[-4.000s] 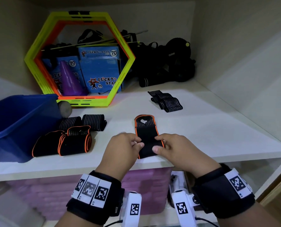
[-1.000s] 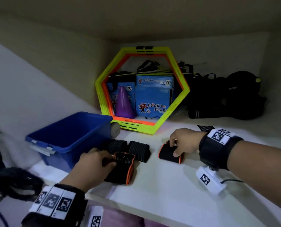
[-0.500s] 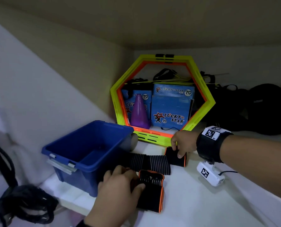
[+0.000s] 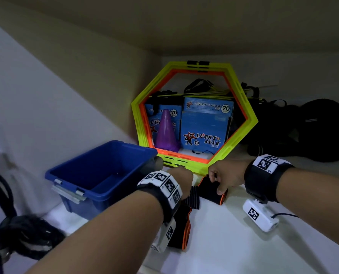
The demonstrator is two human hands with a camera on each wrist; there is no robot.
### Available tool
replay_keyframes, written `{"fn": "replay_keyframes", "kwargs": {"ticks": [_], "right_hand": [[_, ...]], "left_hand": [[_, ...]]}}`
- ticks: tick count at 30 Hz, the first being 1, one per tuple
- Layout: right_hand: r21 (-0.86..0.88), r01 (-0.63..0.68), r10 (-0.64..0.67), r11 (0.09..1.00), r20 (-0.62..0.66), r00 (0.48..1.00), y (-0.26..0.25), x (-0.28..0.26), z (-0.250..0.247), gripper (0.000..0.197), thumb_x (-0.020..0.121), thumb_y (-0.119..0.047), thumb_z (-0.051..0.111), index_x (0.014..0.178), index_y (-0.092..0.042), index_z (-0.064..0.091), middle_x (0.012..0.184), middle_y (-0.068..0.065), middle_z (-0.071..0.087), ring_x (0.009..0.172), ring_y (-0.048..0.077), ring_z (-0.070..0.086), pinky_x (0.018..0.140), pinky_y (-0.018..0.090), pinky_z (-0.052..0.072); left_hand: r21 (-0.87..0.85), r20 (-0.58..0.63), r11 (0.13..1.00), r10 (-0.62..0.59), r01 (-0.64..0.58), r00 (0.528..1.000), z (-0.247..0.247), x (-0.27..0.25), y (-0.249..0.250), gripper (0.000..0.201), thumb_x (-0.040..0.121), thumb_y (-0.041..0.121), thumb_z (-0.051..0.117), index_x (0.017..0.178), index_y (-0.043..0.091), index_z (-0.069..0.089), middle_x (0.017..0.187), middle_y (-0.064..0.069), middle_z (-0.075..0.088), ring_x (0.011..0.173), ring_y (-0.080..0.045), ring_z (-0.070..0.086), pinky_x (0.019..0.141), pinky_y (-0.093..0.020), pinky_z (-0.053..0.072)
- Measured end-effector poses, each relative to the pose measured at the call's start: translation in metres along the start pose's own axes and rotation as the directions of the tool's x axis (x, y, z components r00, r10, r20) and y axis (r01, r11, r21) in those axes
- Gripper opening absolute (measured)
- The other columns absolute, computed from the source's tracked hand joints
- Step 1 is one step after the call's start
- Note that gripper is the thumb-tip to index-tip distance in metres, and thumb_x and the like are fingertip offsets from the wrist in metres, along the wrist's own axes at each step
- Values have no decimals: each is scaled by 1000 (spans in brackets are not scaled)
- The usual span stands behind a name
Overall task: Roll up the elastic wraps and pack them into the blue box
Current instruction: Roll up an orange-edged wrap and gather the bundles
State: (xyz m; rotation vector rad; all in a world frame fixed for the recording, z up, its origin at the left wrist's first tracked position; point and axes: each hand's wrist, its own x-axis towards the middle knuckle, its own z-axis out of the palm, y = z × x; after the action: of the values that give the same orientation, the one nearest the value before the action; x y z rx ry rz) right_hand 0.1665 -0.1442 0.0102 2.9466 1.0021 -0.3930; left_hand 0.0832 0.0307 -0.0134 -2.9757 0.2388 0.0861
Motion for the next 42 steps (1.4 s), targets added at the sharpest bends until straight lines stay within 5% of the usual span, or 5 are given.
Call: {"fn": "replay_keyframes", "kwargs": {"ticks": [9,12,18,24,42], "right_hand": [[-9,62,-62,998,-101,993,-1,2,3,35,70,-26,84,98,-26,64,78,-14,53,70,6,51,57,22,38],[-12,88,-89,996,-96,991,-12,11,-1,36,69,-29,84,101,-26,68,85,-11,57,78,12,56,63,26,42],[-68,173,-177,983,-67,982,-37,25,-6,35,73,-25,83,105,-24,69,93,-7,61,85,13,57,68,24,43],[-136,179,-186,974,-41,982,-58,45,-15,37,75,-20,82,108,-19,67,101,-1,64,87,16,55,71,29,45],[-146,87,-77,985,75,994,-74,63,-30,40,76,-29,84,102,-18,56,85,-6,54,57,5,46,41,16,37]], "left_hand": [[-52,-33,999,0,-2,999,-15,-8,4,26,88,20,66,112,12,72,114,-8,68,110,-27,62,92,-36,53],[-75,-45,992,-108,105,993,-23,-21,-10,9,89,12,58,93,7,65,92,-8,61,107,-30,63,86,-33,50],[-54,90,983,-169,174,982,6,-41,-24,26,97,18,53,112,2,67,113,-15,68,106,-30,66,84,-34,53],[-225,-45,970,-102,89,994,13,-49,-30,36,91,15,54,127,16,52,111,-12,67,102,-31,65,85,-38,56],[-138,-105,982,-145,129,984,33,-33,-24,38,93,44,57,123,20,54,116,-14,57,105,-36,59,91,-47,53]]}}
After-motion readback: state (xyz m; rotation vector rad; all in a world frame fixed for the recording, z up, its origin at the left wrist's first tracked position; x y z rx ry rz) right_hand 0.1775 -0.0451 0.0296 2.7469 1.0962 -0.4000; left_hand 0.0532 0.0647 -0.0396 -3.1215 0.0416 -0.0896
